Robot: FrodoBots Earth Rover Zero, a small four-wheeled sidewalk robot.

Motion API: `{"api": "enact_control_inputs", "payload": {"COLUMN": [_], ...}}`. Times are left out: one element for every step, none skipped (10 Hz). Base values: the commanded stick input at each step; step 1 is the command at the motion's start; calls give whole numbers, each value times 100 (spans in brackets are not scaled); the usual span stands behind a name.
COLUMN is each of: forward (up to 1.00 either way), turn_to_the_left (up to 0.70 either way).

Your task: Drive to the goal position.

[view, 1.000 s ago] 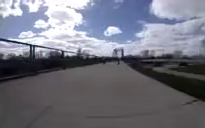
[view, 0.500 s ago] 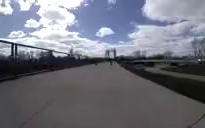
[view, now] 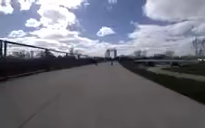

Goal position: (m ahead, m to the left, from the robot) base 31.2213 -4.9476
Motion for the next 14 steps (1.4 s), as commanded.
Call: {"api": "enact_control_inputs", "payload": {"forward": [100,100,100,100,100,100,100,100,100,100,100,100,100,100], "turn_to_the_left": [0,0,0,0,0,-11,-10,0,0,0,0,-23,-24,-9]}}
